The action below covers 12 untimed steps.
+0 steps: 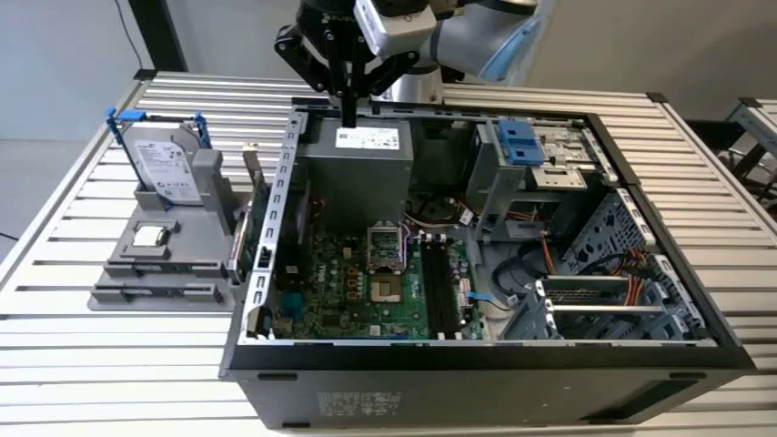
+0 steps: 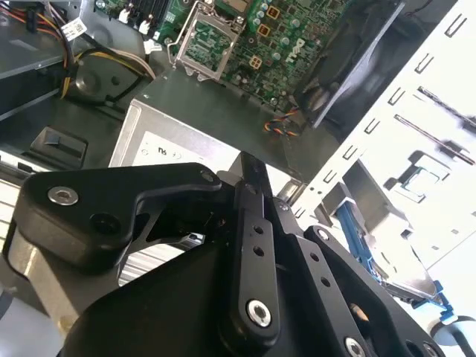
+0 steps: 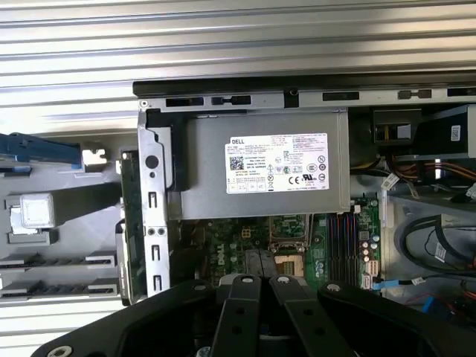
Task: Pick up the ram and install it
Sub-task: 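Reach for the ram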
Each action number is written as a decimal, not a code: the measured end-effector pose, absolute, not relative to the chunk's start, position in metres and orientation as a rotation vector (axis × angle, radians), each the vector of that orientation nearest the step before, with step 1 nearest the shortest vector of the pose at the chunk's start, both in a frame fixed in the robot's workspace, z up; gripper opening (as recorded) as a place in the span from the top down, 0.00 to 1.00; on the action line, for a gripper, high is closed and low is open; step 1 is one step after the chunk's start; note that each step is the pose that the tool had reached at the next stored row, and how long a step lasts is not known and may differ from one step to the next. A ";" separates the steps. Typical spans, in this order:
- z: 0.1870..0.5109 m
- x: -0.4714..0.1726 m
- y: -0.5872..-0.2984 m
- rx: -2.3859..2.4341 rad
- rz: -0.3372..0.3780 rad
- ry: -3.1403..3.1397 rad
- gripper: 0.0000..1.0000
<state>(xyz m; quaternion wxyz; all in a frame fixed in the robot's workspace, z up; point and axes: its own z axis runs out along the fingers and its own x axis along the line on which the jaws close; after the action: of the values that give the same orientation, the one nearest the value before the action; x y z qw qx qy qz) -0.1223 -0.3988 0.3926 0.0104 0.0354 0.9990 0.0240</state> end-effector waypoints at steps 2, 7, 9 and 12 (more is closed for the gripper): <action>0.393 -0.125 -0.399 0.110 0.075 3.118 1.00; 0.393 -0.137 -0.399 0.109 0.075 3.118 1.00; 0.393 -0.141 -0.399 0.109 0.075 3.118 1.00; 0.393 -0.146 -0.399 0.108 0.075 3.118 1.00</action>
<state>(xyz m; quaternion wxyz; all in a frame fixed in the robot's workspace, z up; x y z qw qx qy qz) -0.1463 -0.3988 0.3926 0.0104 0.0347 0.9991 0.0241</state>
